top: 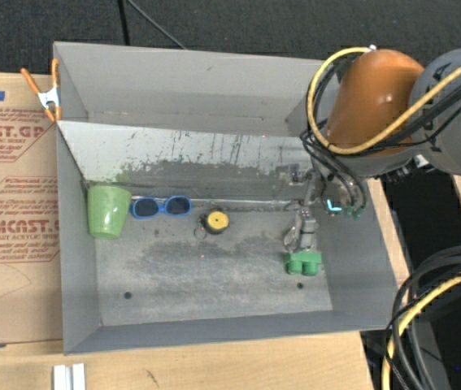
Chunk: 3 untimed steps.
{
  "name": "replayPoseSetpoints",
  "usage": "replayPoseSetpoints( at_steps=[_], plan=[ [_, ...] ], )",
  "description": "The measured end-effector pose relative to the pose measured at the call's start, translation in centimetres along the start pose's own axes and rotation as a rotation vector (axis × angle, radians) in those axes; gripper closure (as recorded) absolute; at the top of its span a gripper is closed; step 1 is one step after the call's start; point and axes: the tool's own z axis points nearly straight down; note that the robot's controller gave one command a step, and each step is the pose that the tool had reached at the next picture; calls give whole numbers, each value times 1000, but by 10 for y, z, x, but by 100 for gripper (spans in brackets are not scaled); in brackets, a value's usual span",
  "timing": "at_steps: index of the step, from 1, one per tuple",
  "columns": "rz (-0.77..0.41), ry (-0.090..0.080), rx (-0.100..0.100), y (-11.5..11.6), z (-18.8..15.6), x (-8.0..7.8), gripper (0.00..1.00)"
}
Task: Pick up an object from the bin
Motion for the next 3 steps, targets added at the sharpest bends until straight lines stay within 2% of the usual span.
replayPoseSetpoints(
  at_steps=[1,2,3],
  plan=[
    [72,-3,1,-100,137,28,0],
    [76,-7,0,-90,102,44,0],
    [135,-8,-1,-92,81,49,0]
  ],
)
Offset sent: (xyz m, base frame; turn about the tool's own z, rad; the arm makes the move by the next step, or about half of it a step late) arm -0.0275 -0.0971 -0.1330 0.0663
